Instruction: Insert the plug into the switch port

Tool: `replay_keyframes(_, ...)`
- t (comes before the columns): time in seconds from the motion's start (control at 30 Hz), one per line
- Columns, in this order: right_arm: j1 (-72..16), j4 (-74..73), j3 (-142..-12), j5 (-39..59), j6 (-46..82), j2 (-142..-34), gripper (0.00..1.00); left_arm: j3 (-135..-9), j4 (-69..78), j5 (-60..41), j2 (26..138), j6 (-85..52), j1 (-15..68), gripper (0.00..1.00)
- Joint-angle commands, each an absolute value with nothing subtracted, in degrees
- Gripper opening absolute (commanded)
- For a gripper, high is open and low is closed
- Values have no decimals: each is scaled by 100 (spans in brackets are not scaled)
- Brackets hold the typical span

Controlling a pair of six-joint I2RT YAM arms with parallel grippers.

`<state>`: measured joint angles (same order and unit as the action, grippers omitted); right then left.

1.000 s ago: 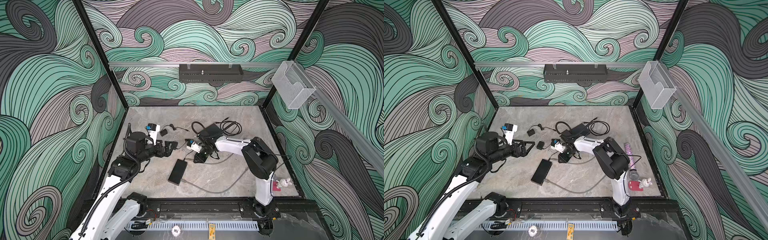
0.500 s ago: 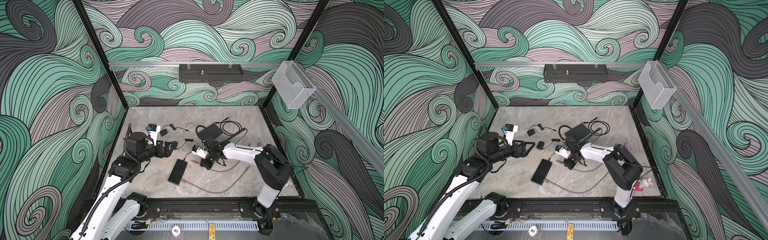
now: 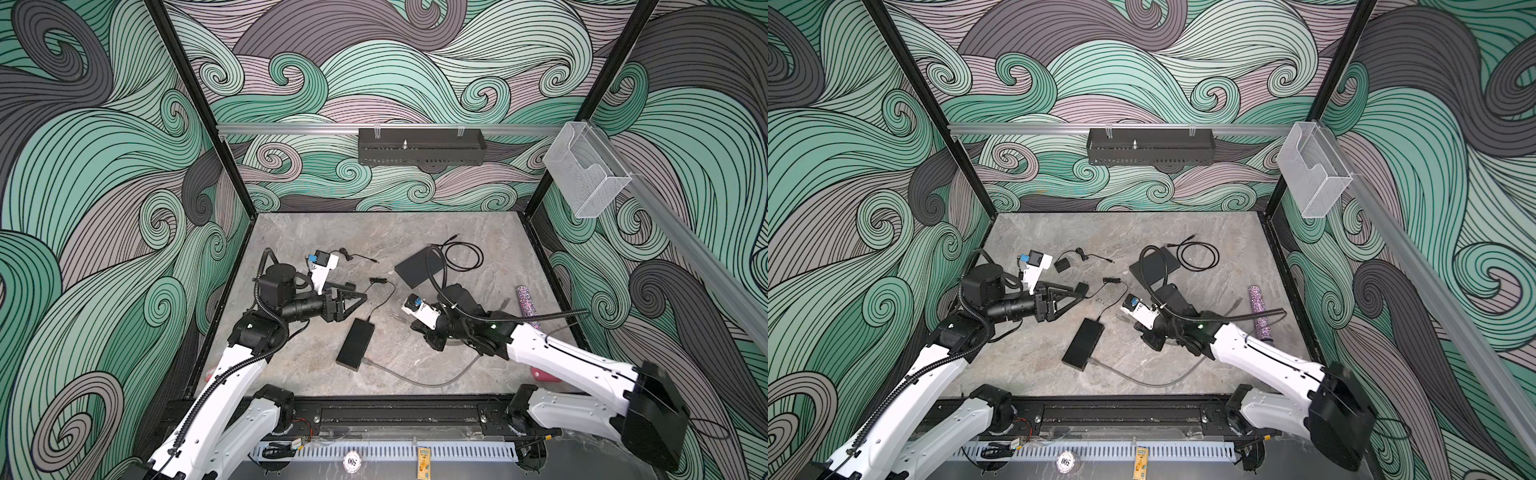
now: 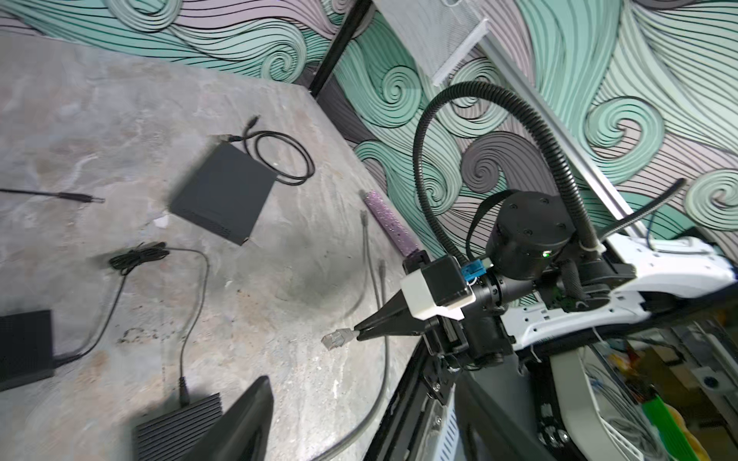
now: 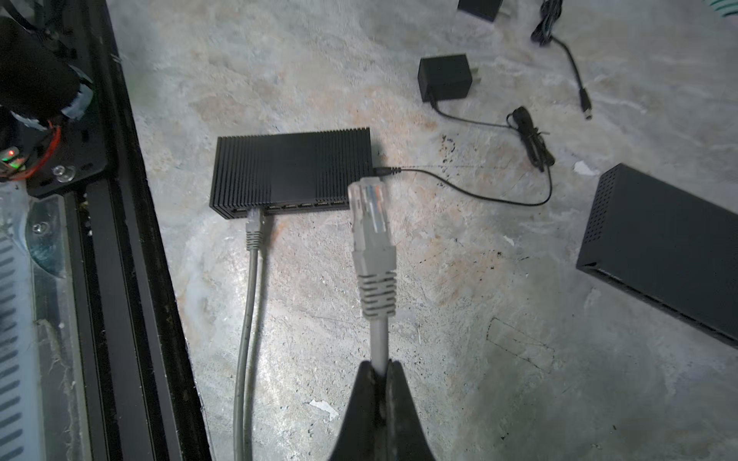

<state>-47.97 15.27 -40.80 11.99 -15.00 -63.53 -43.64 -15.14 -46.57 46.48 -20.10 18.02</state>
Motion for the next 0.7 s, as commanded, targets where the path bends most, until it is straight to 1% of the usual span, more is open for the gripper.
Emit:
replay_keyframes(0.0, -4855, 1300, -4017, 1391, -1581, -6048, 0, -4235, -1032, -5155, 4376, -1476, 2142, 71)
replay_keyframes(0.13, -5076, 1385, -4017, 1492, -1582, -5812, 0, -3751, -606, -5006, 4017, -767, 2929, 68)
replay_keyframes(0.27, -5469, 1399, -3954, 1531, -1582, -5565, 0, -3784, -1197, -4719, 3873, -98, 3505, 68)
replay_keyframes(0.53, -6017, 1323, -3794, 1364, -1623, -5148, 0, -3967, -2040, -4055, 3987, 614, 4069, 56)
replay_keyframes(0.67, -6133, 1327, -3797, 1433, -1583, -5124, 0, -4009, -2182, -3681, 4073, 675, 4174, 53)
